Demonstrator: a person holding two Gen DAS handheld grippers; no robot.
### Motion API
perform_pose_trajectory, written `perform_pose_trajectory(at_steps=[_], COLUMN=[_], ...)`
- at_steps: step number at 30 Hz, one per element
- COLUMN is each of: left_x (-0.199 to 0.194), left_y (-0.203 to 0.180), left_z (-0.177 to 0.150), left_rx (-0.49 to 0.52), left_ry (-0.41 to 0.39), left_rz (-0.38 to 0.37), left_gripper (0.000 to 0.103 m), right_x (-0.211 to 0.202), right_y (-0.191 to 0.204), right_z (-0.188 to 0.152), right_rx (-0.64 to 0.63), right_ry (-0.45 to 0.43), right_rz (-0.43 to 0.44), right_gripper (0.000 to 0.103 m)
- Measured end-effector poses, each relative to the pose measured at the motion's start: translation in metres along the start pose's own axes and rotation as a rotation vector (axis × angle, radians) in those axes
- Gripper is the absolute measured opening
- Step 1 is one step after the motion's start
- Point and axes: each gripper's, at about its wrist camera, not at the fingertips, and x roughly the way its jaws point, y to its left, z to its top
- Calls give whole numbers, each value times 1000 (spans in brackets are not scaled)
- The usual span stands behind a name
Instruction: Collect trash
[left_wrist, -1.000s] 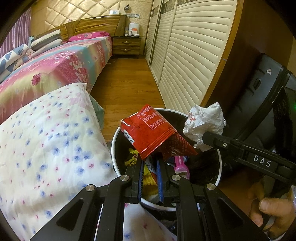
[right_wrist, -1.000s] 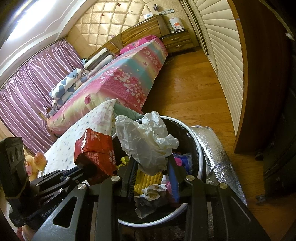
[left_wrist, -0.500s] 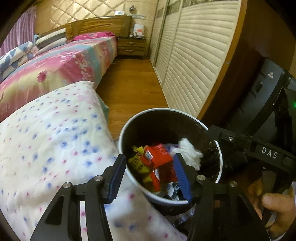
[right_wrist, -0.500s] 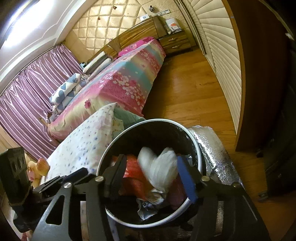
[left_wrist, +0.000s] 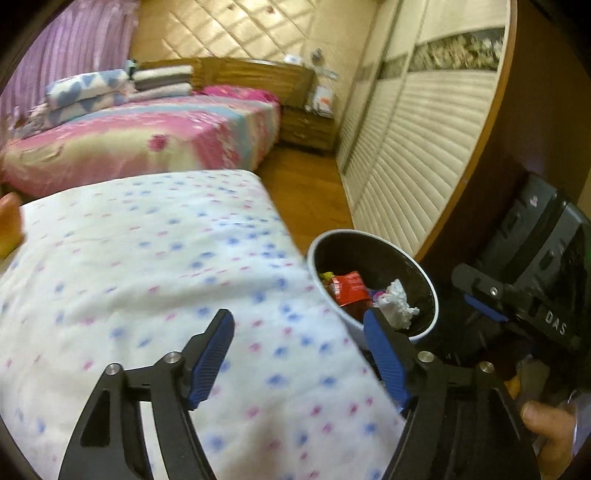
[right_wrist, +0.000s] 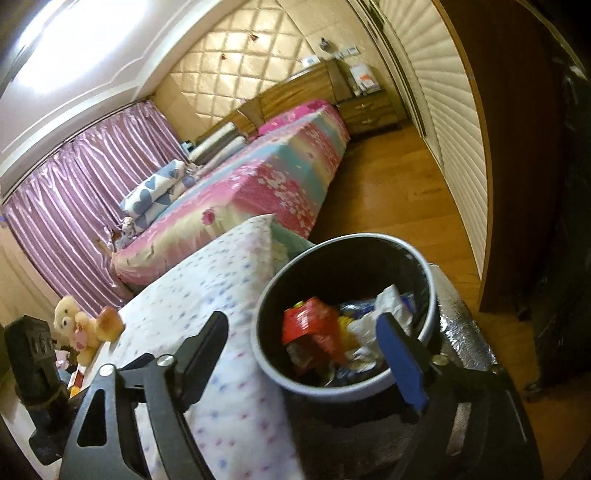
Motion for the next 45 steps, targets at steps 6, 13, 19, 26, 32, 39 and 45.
perform_pose_trajectory(at_steps=[6, 13, 19, 26, 32, 39, 45], left_x=[-54, -106, -124, -128, -125, -125, -126], left_y=[15, 8, 0, 2, 6, 9, 14], left_z=[-31, -59, -84, -95, -94, -93, -93], left_rx=[-27, 20, 68, 58, 50, 57, 45], left_ry=[-112, -227, -286, -323, -334, -338, -346], left_rz=[74, 202, 298, 317, 321, 324, 327], left_gripper=[79, 96, 102, 102, 102, 102, 102], right_x=[-17, -53, -65, -55, -48, -46, -45], right_y=[30, 68, 82, 85, 86, 91, 91], right_z=[-26, -35, -49, -67, -73, -77, -78], right_rx=[-79, -246, -308, -331, -333, -354, -357], right_ry=[-39, -167, -260, -268, -237, -232, -223], right_rz=[1, -42, -83, -72, -62, -63, -66], right_gripper=[87, 103, 103, 103, 103, 103, 103])
